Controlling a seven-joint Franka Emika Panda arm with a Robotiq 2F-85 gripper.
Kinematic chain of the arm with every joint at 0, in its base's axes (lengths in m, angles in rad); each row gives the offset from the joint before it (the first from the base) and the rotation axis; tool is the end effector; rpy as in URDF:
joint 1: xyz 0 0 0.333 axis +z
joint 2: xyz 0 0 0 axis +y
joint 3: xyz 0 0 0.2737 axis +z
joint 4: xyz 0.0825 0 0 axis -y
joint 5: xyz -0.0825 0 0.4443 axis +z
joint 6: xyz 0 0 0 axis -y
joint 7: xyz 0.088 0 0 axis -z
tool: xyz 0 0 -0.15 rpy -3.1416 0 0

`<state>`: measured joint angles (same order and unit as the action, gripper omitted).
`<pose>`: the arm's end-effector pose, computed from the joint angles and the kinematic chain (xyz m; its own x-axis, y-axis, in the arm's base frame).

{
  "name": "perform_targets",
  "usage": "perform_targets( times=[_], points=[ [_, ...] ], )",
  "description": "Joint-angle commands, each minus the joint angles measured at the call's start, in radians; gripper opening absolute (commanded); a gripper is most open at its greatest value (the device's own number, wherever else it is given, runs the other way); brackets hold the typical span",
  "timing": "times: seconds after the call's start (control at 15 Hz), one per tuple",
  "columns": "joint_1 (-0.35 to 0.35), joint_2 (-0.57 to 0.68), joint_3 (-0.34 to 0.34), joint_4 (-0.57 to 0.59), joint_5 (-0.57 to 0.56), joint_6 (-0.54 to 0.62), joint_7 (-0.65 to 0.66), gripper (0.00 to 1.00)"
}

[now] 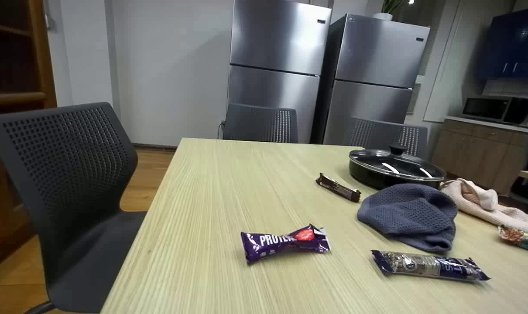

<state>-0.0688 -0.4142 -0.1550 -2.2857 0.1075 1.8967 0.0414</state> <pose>0.4968 -0.0990 0.4152 0.9590 -0.2833 0.0100 -0.2778 -0.9464 -0.1645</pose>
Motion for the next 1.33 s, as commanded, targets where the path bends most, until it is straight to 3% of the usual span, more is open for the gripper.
perform_targets(
  times=[0.0, 0.27, 0.93, 1.27],
  points=[
    [-0.017, 0.002, 0.014, 0.003, 0.006, -0.003, -0.006, 1.0],
    [-0.021, 0.054, 0.017, 0.031, 0.012, 0.009, 0.033, 1.0],
    [-0.018, 0.031, 0.015, 0.003, 0.006, 0.01, 0.005, 1.0],
    [-0.021, 0.16, 0.008, 0.097, 0.041, 0.068, 0.05, 1.0]
  ],
)
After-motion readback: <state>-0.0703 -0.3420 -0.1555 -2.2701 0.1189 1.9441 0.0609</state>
